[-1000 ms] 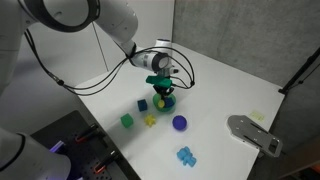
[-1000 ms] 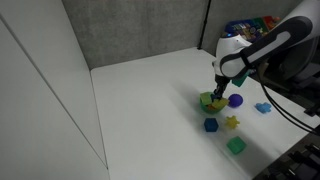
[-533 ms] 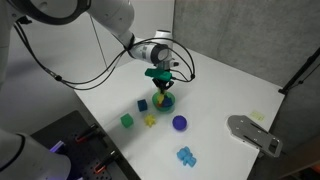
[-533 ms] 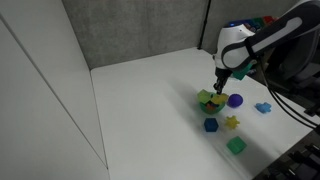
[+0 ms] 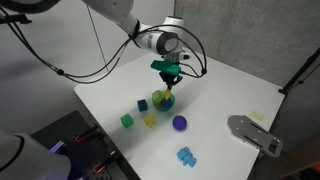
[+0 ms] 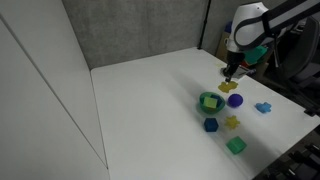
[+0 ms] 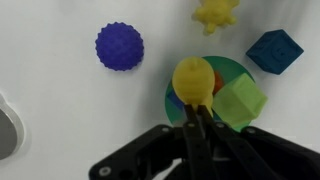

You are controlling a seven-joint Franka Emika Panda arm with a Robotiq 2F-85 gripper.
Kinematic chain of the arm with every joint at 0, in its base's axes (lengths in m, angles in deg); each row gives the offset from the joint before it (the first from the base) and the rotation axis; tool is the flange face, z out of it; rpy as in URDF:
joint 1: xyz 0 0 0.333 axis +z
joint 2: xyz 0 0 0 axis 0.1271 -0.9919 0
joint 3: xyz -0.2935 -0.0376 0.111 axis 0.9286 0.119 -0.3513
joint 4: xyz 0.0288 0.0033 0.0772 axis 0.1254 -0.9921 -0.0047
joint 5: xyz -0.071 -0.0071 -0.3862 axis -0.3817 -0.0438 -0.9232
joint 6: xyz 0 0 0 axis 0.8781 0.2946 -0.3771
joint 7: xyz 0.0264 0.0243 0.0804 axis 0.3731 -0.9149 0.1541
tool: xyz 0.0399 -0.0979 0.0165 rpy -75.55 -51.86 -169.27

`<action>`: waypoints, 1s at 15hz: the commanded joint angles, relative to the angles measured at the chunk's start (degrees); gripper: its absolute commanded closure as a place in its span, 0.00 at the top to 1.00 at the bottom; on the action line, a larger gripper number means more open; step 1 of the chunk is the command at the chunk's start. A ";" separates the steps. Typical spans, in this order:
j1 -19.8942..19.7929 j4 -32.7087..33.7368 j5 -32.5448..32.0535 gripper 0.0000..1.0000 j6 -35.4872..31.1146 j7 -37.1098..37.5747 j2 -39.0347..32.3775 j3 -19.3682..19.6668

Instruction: Remove the yellow object from the bowl

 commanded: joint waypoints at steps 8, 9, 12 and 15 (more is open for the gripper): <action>-6.63 -0.36 1.41 0.03 0.98 4.46 3.87 6.96; -7.16 -0.31 2.07 0.32 0.87 5.45 4.13 7.46; -7.88 -0.68 3.24 0.48 0.34 6.75 5.28 8.25; -7.82 -0.99 3.81 0.73 0.30 7.81 6.32 8.41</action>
